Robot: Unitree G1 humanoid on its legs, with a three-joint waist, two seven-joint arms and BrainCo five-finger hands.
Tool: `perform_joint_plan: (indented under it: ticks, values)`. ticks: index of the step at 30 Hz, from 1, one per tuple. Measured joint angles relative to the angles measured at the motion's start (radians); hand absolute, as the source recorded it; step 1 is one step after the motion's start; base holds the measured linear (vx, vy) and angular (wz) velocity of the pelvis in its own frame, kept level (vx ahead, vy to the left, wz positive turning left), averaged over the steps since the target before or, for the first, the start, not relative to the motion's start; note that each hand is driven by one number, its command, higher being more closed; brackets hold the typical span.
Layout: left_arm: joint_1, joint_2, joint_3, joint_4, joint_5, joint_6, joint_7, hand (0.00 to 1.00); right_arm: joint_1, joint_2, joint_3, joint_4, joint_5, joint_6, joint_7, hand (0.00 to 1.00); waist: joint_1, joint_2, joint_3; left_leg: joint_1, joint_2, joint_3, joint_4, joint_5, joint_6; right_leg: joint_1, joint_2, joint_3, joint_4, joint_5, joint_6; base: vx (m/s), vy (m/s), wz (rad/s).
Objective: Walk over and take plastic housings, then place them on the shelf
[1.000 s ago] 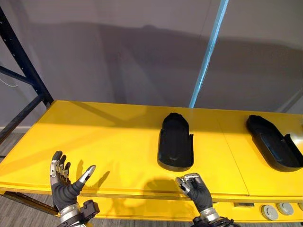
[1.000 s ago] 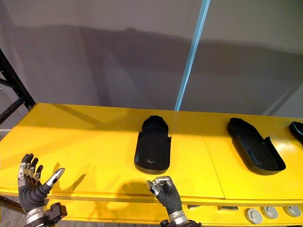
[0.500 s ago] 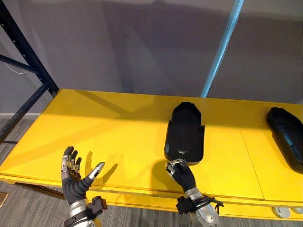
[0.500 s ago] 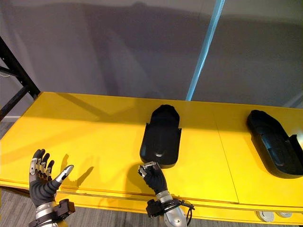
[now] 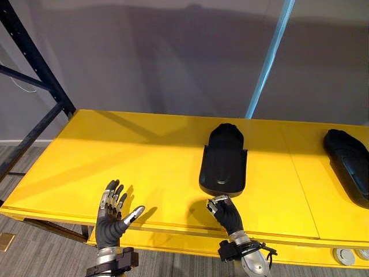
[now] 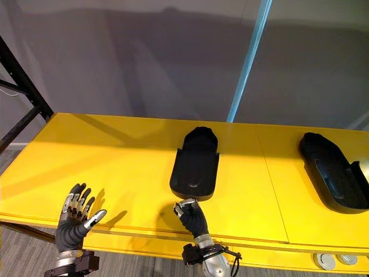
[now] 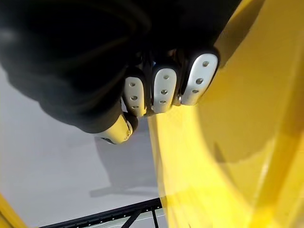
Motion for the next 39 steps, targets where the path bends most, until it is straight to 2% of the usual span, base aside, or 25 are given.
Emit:
perform_joint_plan:
  ticks: [1, 4, 7, 9, 10, 13, 15, 16, 17, 18, 19, 21, 23, 25, 26, 27, 28, 29, 30, 31, 33, 35, 36, 38, 39]
  values:
    - [-0.001, 0.003, -0.003, 0.000, 0.000, 0.000, 0.000, 0.00, 0.001, 0.000, -0.003, 0.000, 0.000, 0.000, 0.004, 0.00, 0.000, 0.000, -0.002, 0.000, 0.000, 0.001, 0.000, 0.001, 0.000, 0.000, 0.000, 0.001, 0.000, 0.000, 0.000, 0.00, 0.000, 0.00]
    - [-0.012, 0.022, -0.039, -0.002, 0.000, 0.000, -0.006, 0.00, 0.031, 0.000, -0.064, -0.048, 0.000, 0.000, 0.018, 0.00, 0.001, -0.001, -0.014, 0.007, 0.000, 0.007, 0.004, 0.003, 0.000, 0.004, 0.000, 0.004, -0.001, 0.000, 0.000, 0.00, 0.006, -0.02]
    - [-0.043, 0.035, -0.067, -0.003, 0.000, 0.002, -0.019, 0.00, 0.060, 0.006, -0.217, -0.208, -0.001, 0.000, 0.008, 0.00, -0.008, -0.001, -0.030, 0.022, 0.000, 0.026, 0.004, 0.002, -0.001, 0.011, 0.000, 0.023, 0.000, 0.000, 0.000, -0.01, 0.012, -0.15]
    - [-0.081, 0.040, -0.075, -0.005, 0.000, 0.002, -0.022, 0.00, 0.046, 0.005, -0.414, -0.307, -0.005, -0.013, -0.033, 0.00, -0.017, -0.004, -0.047, 0.044, 0.008, 0.076, 0.004, -0.009, -0.014, 0.010, 0.008, 0.070, 0.003, 0.005, -0.004, -0.04, 0.012, -0.53]
    - [-0.088, 0.040, -0.074, -0.005, 0.000, 0.002, -0.021, 0.00, 0.033, 0.004, -0.459, -0.318, -0.005, -0.018, -0.045, 0.00, -0.023, -0.004, -0.051, 0.050, 0.011, 0.091, 0.004, -0.012, -0.016, 0.010, 0.011, 0.085, 0.003, 0.008, -0.004, -0.05, 0.010, -0.75]
    - [-0.104, 0.037, -0.036, -0.010, 0.001, 0.002, -0.015, 0.00, -0.016, -0.012, -0.615, -0.331, -0.048, -0.038, -0.128, 0.00, -0.035, -0.006, -0.066, 0.088, 0.046, 0.233, 0.041, -0.071, -0.013, -0.001, 0.055, 0.228, 0.001, 0.021, -0.014, -0.07, -0.010, -1.31]
    - [-0.117, 0.032, -0.018, -0.010, 0.003, 0.001, -0.001, 0.00, -0.018, -0.032, -0.624, -0.328, -0.062, -0.042, -0.157, 0.00, -0.041, -0.006, -0.066, 0.040, 0.077, 0.272, 0.201, -0.156, -0.018, -0.016, 0.077, 0.295, 0.006, 0.028, -0.018, -0.04, -0.048, -1.21]
    - [-0.132, 0.021, -0.002, -0.010, 0.006, 0.001, 0.005, 0.00, -0.024, -0.061, -0.619, -0.308, -0.075, -0.044, -0.170, 0.00, -0.040, 0.007, -0.066, -0.025, 0.104, 0.219, 0.371, -0.226, -0.016, -0.032, 0.106, 0.344, 0.018, 0.043, -0.030, 0.00, -0.052, -1.28]
    - [-0.142, 0.010, 0.015, -0.011, 0.014, 0.001, 0.011, 0.00, -0.038, -0.081, -0.618, -0.273, -0.081, -0.045, -0.173, 0.00, -0.032, 0.015, -0.061, -0.054, 0.112, 0.102, 0.460, -0.262, -0.038, -0.038, 0.131, 0.388, 0.024, 0.049, -0.031, 0.03, -0.016, -1.72]
    - [-0.153, -0.003, 0.032, -0.012, 0.021, 0.001, 0.025, 0.00, -0.044, -0.104, -0.616, -0.237, -0.085, -0.044, -0.174, 0.00, -0.021, 0.039, -0.057, -0.046, 0.111, -0.048, 0.511, -0.309, -0.086, -0.043, 0.166, 0.439, 0.037, 0.053, -0.031, 0.04, 0.052, -1.52]
    - [-0.165, -0.014, 0.043, -0.012, 0.022, 0.001, 0.033, 0.00, -0.019, -0.111, -0.626, -0.234, -0.087, -0.044, -0.172, 0.00, -0.030, 0.064, -0.057, -0.031, 0.108, -0.132, 0.512, -0.347, -0.099, -0.057, 0.189, 0.462, 0.066, 0.047, -0.026, 0.03, 0.089, -1.05]
    - [-0.213, -0.015, 0.042, -0.012, 0.024, -0.002, 0.042, 0.00, 0.059, -0.081, -0.657, -0.235, -0.087, -0.042, -0.163, 0.00, -0.067, 0.067, -0.053, -0.024, 0.093, -0.157, 0.484, -0.363, -0.081, -0.110, 0.191, 0.476, 0.137, 0.024, -0.013, -0.05, 0.124, -0.35]
    - [-0.264, -0.015, 0.037, -0.011, 0.046, -0.005, 0.051, 0.00, 0.142, -0.011, -0.663, -0.246, -0.086, -0.034, -0.141, 0.00, -0.068, 0.043, -0.029, -0.003, 0.073, -0.125, 0.464, -0.355, -0.061, -0.131, 0.186, 0.522, 0.170, 0.024, -0.003, -0.09, 0.088, -0.61]
    - [-0.281, -0.013, 0.012, -0.012, 0.074, -0.014, 0.063, 0.00, 0.203, 0.032, -0.630, -0.286, -0.085, -0.033, -0.122, 0.00, -0.066, 0.029, -0.021, -0.001, 0.075, -0.043, 0.477, -0.363, -0.039, -0.135, 0.185, 0.567, 0.137, 0.072, 0.019, -0.20, 0.134, -1.32]
    - [-0.293, -0.010, 0.002, -0.013, 0.100, -0.016, 0.072, 0.00, 0.175, 0.042, -0.582, -0.298, -0.085, -0.032, -0.119, 0.00, -0.049, 0.030, -0.019, -0.007, 0.106, 0.070, 0.474, -0.353, -0.003, -0.129, 0.184, 0.532, -0.016, 0.248, 0.038, -0.29, 0.096, -1.81]
    - [-0.304, -0.014, 0.004, -0.012, 0.101, -0.017, 0.072, 0.00, 0.154, 0.042, -0.564, -0.297, -0.087, -0.033, -0.119, 0.00, -0.039, 0.028, -0.012, -0.016, 0.118, 0.113, 0.471, -0.347, 0.003, -0.133, 0.181, 0.443, -0.024, 0.247, 0.030, -0.26, 0.035, -1.88]
    - [-0.320, -0.015, 0.005, -0.006, 0.101, -0.017, 0.073, 0.00, 0.133, 0.042, -0.552, -0.293, -0.087, -0.033, -0.119, 0.00, -0.033, 0.025, -0.004, -0.017, 0.134, 0.146, 0.473, -0.342, 0.005, -0.141, 0.171, 0.329, 0.028, 0.210, 0.004, -0.16, 0.028, -1.41]
    - [-0.333, -0.019, 0.008, 0.002, 0.099, -0.017, 0.075, 0.00, 0.085, 0.041, -0.537, -0.259, -0.091, -0.033, -0.119, 0.00, -0.016, 0.036, 0.004, -0.013, 0.168, 0.211, 0.470, -0.330, 0.004, -0.147, 0.145, 0.173, 0.156, 0.091, -0.042, -0.12, 0.066, -1.71]
    - [-0.334, -0.019, 0.023, 0.001, 0.099, -0.017, 0.075, 0.00, 0.025, 0.038, -0.535, -0.197, -0.103, -0.032, -0.121, 0.00, 0.004, 0.036, 0.004, -0.002, 0.198, 0.270, 0.466, -0.319, 0.000, -0.133, 0.099, 0.102, 0.275, -0.008, -0.027, -0.10, 0.064, -1.62]
    - [-0.334, -0.019, 0.032, 0.002, 0.097, -0.017, 0.075, 0.00, -0.001, 0.034, -0.536, -0.166, -0.113, -0.030, -0.122, 0.00, 0.009, 0.036, 0.004, -0.001, 0.208, 0.288, 0.468, -0.315, -0.001, -0.118, 0.068, 0.084, 0.323, -0.044, -0.024, -0.09, -0.034, -1.18]
    - [-0.334, -0.020, 0.052, 0.008, 0.094, -0.017, 0.077, 0.00, -0.040, 0.022, -0.536, -0.095, -0.120, -0.019, -0.123, 0.00, 0.018, 0.034, 0.003, 0.000, 0.239, 0.324, 0.466, -0.295, -0.026, -0.058, -0.045, 0.045, 0.446, -0.117, -0.009, -0.10, -0.189, -0.70]
    - [-0.332, -0.017, 0.056, 0.020, 0.076, -0.017, 0.087, 0.00, -0.040, 0.022, -0.534, -0.057, -0.119, -0.006, -0.119, 0.00, 0.031, 0.025, -0.002, -0.001, 0.259, 0.345, 0.441, -0.262, -0.062, -0.007, -0.107, 0.051, 0.471, -0.116, -0.003, -0.11, -0.368, -0.48]
    - [-0.332, -0.017, 0.056, 0.022, 0.075, -0.017, 0.093, 0.00, -0.040, 0.022, -0.534, -0.039, -0.118, 0.003, -0.113, 0.00, 0.031, 0.014, -0.008, -0.009, 0.271, 0.349, 0.424, -0.237, -0.085, 0.016, -0.120, 0.059, 0.435, -0.126, 0.015, -0.08, -0.359, -0.29]
    - [-0.333, -0.027, 0.054, 0.022, 0.077, -0.016, 0.094, 0.00, -0.031, 0.013, -0.534, -0.008, -0.116, 0.007, -0.111, 0.00, 0.029, 0.009, -0.013, -0.021, 0.280, 0.350, 0.365, -0.180, -0.123, 0.019, -0.084, 0.047, 0.344, -0.177, 0.095, -0.07, -0.430, -0.36]
    - [-0.332, -0.048, 0.047, 0.022, 0.080, -0.016, 0.097, 0.00, -0.020, -0.002, -0.528, 0.002, -0.116, 0.015, -0.107, 0.00, 0.030, 0.016, -0.018, -0.026, 0.295, 0.353, 0.317, -0.141, -0.139, 0.030, -0.052, 0.046, 0.266, -0.196, 0.087, -0.07, -0.458, -0.51]
